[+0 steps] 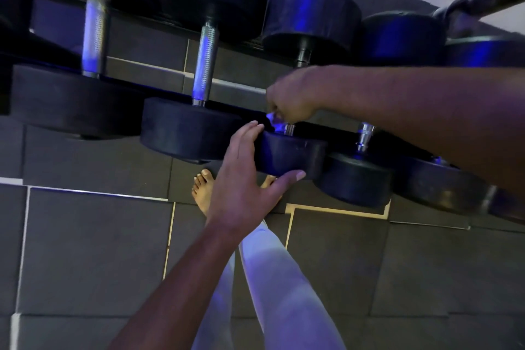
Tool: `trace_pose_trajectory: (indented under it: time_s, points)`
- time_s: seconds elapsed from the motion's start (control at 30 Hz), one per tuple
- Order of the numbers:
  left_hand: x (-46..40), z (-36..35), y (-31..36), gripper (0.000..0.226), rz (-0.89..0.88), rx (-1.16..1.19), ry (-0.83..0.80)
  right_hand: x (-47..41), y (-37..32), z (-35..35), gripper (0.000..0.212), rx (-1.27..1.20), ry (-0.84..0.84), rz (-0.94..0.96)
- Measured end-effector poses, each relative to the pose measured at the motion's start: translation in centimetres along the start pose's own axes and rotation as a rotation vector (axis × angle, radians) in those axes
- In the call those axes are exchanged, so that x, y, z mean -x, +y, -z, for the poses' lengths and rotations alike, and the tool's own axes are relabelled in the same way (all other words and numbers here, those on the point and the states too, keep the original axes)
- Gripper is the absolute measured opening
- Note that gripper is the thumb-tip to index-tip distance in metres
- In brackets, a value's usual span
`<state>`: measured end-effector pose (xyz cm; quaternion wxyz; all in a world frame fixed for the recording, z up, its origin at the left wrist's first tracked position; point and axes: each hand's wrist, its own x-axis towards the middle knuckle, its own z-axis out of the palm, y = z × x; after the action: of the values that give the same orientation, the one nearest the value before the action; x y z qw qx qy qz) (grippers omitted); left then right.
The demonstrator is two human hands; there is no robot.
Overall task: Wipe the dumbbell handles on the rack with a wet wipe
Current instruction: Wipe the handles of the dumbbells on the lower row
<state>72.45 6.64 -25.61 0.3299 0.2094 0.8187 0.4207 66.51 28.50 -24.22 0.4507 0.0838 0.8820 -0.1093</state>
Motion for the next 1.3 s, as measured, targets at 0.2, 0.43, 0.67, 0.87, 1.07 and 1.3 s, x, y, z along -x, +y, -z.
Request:
trace_pose_trajectory:
  time_s: [0.2, 0.43, 0.67, 0.87, 1.07, 1.3]
  points:
    - [-0.1, 0.4, 0.0, 0.101, -0.009, 0.002, -0.027, 0.7, 0.2, -0.2, 0.032, -0.011, -0.078, 0.02]
    - [-0.1, 0.7, -0.1, 0.101, -0.014, -0.01, -0.033, 0.6, 2.4, -0.7, 0.022, -0.466, -0.094, 0.003]
    - [-0.7, 1.7, 1.2, 0.092, -0.008, -0.099, -0.031, 7.3, 5.7, -5.3, 0.035, -1.257, 0.204, -0.171]
    - [-0.9, 0.2, 4.9, 0.06, -0.151, -0.229, 0.049, 13.2, 8.6, -9.3, 0.024, -1.546, 0.399, -0.223]
    - [0.5, -6.0, 9.8, 0.043, -0.298, -0.244, -0.09, 17.3, 13.1, -13.2, 0.012, -1.615, 0.427, -0.321]
    - [1.1, -14.3, 9.3, 0.06, -0.095, -0.173, -0.118, 16.7, 17.7, -16.7, 0.028, -1.325, 0.605, -0.337]
